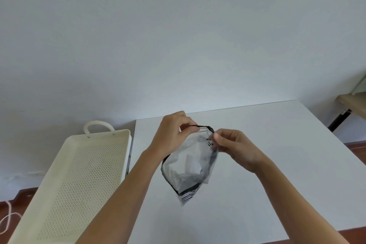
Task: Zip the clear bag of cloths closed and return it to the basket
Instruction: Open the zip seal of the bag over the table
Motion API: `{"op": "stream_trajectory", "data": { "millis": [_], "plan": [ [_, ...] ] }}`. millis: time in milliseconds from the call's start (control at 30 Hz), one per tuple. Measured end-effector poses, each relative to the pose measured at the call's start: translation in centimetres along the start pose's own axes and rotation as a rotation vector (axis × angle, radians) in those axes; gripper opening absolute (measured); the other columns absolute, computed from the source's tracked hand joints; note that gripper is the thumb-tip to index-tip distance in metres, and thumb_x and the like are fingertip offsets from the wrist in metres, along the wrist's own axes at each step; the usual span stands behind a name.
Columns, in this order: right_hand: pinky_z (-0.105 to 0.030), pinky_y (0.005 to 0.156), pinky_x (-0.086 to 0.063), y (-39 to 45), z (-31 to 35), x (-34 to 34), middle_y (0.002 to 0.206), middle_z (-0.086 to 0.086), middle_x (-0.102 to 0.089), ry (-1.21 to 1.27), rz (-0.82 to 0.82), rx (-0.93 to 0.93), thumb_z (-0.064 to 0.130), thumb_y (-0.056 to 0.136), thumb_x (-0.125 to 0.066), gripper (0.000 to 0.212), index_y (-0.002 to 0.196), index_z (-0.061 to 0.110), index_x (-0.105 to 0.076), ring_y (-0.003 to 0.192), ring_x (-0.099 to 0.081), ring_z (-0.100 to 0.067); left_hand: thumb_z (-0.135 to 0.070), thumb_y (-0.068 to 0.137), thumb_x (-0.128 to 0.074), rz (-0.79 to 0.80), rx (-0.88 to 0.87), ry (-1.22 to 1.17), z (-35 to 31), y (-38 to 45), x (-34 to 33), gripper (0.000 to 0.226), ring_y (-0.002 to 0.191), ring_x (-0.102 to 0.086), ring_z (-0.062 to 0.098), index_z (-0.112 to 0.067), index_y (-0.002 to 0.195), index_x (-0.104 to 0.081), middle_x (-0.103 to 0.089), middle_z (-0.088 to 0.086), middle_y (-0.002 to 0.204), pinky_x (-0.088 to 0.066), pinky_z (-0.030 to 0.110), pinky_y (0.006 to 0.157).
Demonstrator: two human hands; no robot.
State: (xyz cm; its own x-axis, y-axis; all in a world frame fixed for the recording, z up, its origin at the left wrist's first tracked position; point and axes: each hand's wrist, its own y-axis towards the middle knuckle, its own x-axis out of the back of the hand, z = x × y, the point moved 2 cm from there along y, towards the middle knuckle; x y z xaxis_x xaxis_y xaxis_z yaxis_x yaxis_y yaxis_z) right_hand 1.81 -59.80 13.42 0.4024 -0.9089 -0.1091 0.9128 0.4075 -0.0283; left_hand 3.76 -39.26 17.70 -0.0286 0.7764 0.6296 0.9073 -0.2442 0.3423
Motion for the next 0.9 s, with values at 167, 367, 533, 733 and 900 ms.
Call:
{"op": "stream_trajectory", "data": {
  "millis": [167, 367, 533, 733, 900],
  "plan": [
    [-0.023, 0.064, -0.042, -0.3, -0.1, 0.1, 0.067, -0.001, -0.068, -0.093, -0.107, -0.01, 0.024, 0.08, -0.076, 0.013, 0.069, 0.019, -0.07, 0.065, -0.056, -0.015, -0.022, 0.083, -0.074, -0.016, -0.018, 0.055, 0.1, -0.1, -0.1, 0.004, 0.065, -0.059, 0.009, -0.022, 0.081, -0.077, -0.06, -0.006, 0.073, -0.048, 0.025, 0.063],
    [-0.018, 0.05, -0.038, 0.4, 0.7, 0.0, 0.053, 0.007, -0.055, -0.274, -0.397, 0.08, 0.015, 0.067, -0.088, 0.023, 0.056, 0.021, -0.068, 0.046, -0.044, -0.009, -0.022, 0.085, -0.071, -0.036, -0.033, 0.114, -0.1, -0.4, 0.2, 0.007, 0.066, -0.059, 0.015, -0.018, 0.082, -0.076, -0.059, -0.006, 0.074, -0.052, 0.039, 0.066],
    [-0.007, 0.046, -0.032, 0.6, 0.6, -0.5, 0.048, 0.015, -0.054, -0.45, -0.546, 0.191, 0.028, 0.074, -0.082, 0.023, 0.06, 0.021, -0.066, 0.042, -0.041, -0.002, -0.023, 0.091, -0.064, -0.077, -0.052, 0.186, -0.3, -0.6, 0.5, 0.011, 0.067, -0.057, 0.015, -0.014, 0.084, -0.066, -0.056, -0.006, 0.079, -0.05, 0.032, 0.063],
    [-0.022, 0.059, -0.05, 0.0, -0.9, -0.5, 0.063, 0.003, -0.069, -0.312, -0.342, -0.014, 0.025, 0.086, -0.073, 0.015, 0.072, 0.019, -0.074, 0.058, -0.063, -0.008, -0.017, 0.096, -0.055, -0.087, -0.003, 0.197, 0.6, -0.5, 0.9, 0.006, 0.071, -0.053, 0.012, -0.014, 0.093, -0.059, -0.058, -0.002, 0.087, -0.046, 0.027, 0.068],
    [-0.019, 0.057, -0.048, 0.2, -0.2, -0.8, 0.058, 0.006, -0.066, -0.354, -0.393, 0.022, 0.022, 0.077, -0.082, 0.01, 0.069, 0.022, -0.075, 0.056, -0.055, -0.011, -0.019, 0.1, -0.042, 0.08, 0.006, 0.358, 0.9, -1.0, 0.1, 0.036, 0.081, -0.057, 0.015, -0.032, 0.133, -0.046, -0.054, -0.007, 0.094, -0.048, 0.031, 0.068]
  ]
}}
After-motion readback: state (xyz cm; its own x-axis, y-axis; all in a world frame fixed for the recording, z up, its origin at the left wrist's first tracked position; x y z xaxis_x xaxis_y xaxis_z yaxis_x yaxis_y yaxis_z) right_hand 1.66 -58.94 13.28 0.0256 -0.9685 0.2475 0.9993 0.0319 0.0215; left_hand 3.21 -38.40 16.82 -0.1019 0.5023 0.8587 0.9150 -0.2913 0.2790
